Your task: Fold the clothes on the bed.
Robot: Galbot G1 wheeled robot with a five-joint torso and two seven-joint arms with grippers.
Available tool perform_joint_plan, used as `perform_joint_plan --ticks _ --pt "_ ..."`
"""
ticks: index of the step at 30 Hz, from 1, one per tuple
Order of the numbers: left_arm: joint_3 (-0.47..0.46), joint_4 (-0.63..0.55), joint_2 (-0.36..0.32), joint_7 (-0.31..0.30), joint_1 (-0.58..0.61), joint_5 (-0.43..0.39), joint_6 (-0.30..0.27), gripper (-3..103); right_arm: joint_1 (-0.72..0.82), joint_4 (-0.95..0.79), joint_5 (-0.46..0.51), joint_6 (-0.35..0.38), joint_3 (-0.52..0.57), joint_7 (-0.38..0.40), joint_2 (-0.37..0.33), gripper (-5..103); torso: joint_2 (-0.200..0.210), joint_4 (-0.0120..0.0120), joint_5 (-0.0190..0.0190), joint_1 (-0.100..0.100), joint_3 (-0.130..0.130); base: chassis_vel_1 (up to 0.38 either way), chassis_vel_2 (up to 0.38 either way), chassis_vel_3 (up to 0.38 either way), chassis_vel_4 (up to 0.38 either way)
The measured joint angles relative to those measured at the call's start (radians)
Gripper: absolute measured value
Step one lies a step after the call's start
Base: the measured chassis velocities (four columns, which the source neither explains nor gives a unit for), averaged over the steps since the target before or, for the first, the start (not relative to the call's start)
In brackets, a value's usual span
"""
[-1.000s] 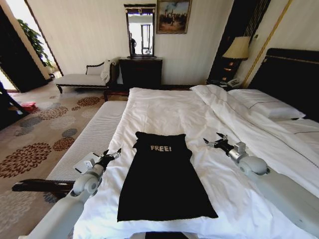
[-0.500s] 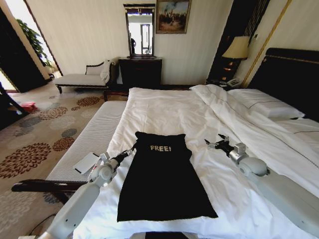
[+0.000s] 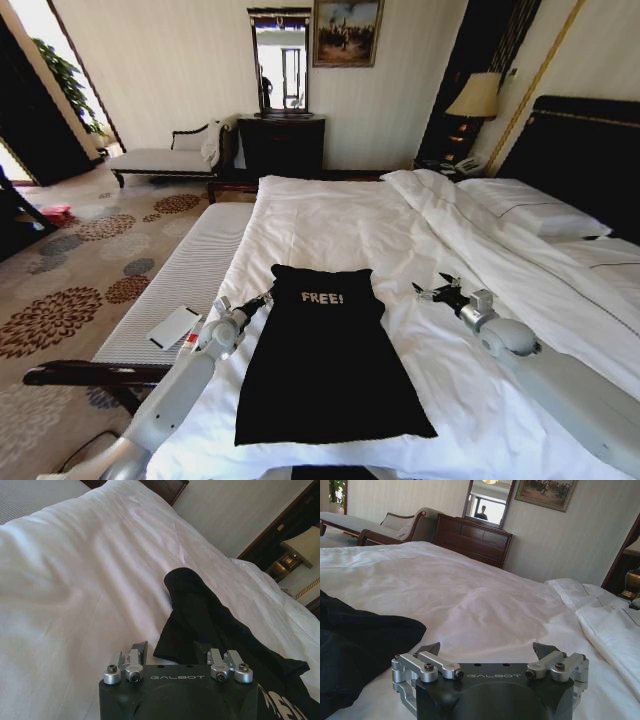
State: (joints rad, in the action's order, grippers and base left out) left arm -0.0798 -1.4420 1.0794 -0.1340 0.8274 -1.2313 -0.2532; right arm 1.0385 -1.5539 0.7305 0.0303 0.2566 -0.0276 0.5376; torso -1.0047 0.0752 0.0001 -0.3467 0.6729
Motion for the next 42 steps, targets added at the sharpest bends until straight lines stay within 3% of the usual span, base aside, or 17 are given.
perform_joint_plan --ticks 5,9,11,15,17,19,22,29,42 --pt "0.010 0.016 0.011 -0.007 -0.014 0.001 -0.003 58 -0.002 0.000 0.005 0.002 0.000 0.002 -0.003 100 0.000 0.0000 0.0000 0.000 0.000 0.000 0.000 0.000 0.000" --pt "0.015 0.015 0.014 -0.018 -0.016 0.000 -0.008 40 -0.006 -0.001 0.008 0.003 -0.001 0.005 -0.005 100 0.000 0.0000 -0.0001 0.000 0.000 0.000 0.000 0.000 0.000" --pt "0.015 0.013 0.014 -0.020 -0.014 0.000 -0.008 40 -0.006 -0.001 0.008 0.003 -0.001 0.006 -0.005 100 0.000 0.0000 0.0000 0.000 0.000 0.000 0.000 0.000 0.000" --pt "0.013 0.009 0.014 -0.025 -0.007 0.000 -0.008 18 -0.005 -0.002 0.008 0.003 -0.001 0.007 -0.003 100 0.000 0.0000 -0.0001 0.000 0.000 0.000 0.000 0.000 0.000" --pt "0.012 0.009 0.015 -0.027 -0.006 0.000 -0.008 18 -0.005 -0.002 0.008 0.003 -0.002 0.008 -0.003 100 0.000 0.0000 0.0000 0.000 0.000 0.000 0.000 0.000 0.000" --pt "0.009 0.009 0.017 -0.030 -0.004 0.001 -0.008 7 -0.004 -0.003 0.007 0.003 -0.002 0.010 -0.003 100 0.000 0.0001 -0.0001 0.000 0.000 0.000 0.000 0.000 0.000" --pt "0.008 0.008 0.018 -0.031 -0.004 0.002 -0.006 1 -0.004 -0.004 0.007 0.003 -0.002 0.012 -0.003 100 0.000 0.0001 -0.0001 0.000 0.000 0.000 0.000 0.000 0.000" --pt "-0.006 0.004 0.015 -0.036 -0.005 0.006 0.006 0 -0.002 -0.008 0.003 0.003 -0.003 0.013 -0.004 100 0.000 0.0002 -0.0002 0.000 0.000 0.000 0.000 0.000 0.000" --pt "-0.160 -0.079 -0.027 -0.064 0.076 -0.005 0.012 0 -0.003 -0.008 -0.014 -0.002 -0.004 0.012 0.005 100 0.000 -0.0001 -0.0002 0.000 0.000 0.000 0.000 0.000 0.000"
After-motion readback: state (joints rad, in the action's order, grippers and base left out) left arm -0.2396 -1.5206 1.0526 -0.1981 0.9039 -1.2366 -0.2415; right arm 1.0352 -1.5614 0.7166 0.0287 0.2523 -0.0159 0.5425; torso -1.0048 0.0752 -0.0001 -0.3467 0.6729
